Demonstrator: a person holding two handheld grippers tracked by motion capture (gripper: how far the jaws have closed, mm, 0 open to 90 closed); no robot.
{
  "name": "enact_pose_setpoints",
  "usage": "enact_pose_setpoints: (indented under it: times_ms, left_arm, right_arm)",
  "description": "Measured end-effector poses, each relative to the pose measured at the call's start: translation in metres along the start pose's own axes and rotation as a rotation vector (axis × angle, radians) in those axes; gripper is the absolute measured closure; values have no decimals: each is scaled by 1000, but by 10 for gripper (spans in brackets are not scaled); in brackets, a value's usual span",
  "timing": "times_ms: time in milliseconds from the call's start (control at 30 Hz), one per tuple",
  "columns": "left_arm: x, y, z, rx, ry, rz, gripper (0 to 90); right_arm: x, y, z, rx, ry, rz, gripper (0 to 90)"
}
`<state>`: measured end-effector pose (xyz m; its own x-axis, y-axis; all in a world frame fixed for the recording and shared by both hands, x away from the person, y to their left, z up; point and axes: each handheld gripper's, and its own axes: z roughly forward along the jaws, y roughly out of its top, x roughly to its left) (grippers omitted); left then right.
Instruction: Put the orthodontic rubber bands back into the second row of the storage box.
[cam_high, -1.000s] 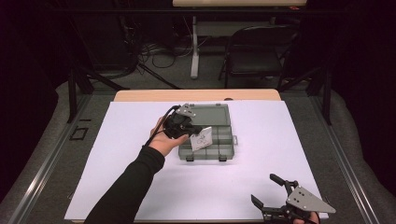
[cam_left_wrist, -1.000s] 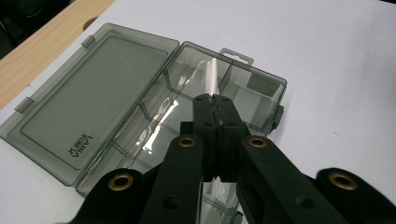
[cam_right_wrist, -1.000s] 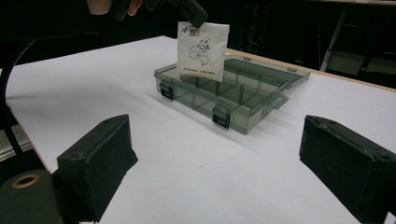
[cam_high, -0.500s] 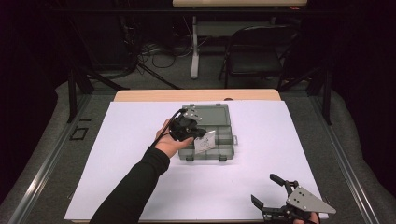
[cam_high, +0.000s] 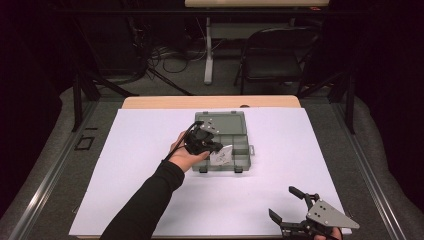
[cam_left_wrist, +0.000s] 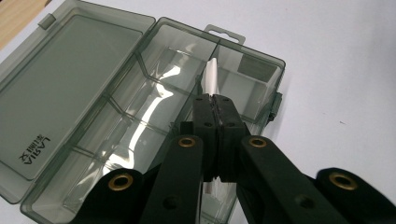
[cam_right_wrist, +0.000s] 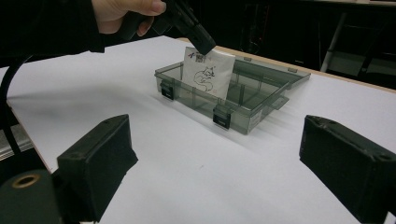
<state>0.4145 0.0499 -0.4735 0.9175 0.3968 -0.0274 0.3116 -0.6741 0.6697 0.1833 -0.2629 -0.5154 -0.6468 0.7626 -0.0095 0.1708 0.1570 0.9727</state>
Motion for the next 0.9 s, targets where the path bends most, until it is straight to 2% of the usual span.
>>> enact_pose_setpoints:
  times_ms: [333, 433, 600, 900]
  left_arm:
    - [2, -7, 4, 0, 2, -21, 893]
    - [3, -8, 4, 2, 3, -22, 891]
    - [3, -8, 3, 1, 6, -28, 885]
    - [4, -10, 5, 9, 22, -43, 811]
  right_arm:
    - [0, 0, 0, 0, 0, 1, 91]
    - [0, 0, -1, 19, 5, 0, 91]
    - [0, 0, 0, 4, 1, 5, 91]
    - [1, 0, 0, 4, 2, 6, 91]
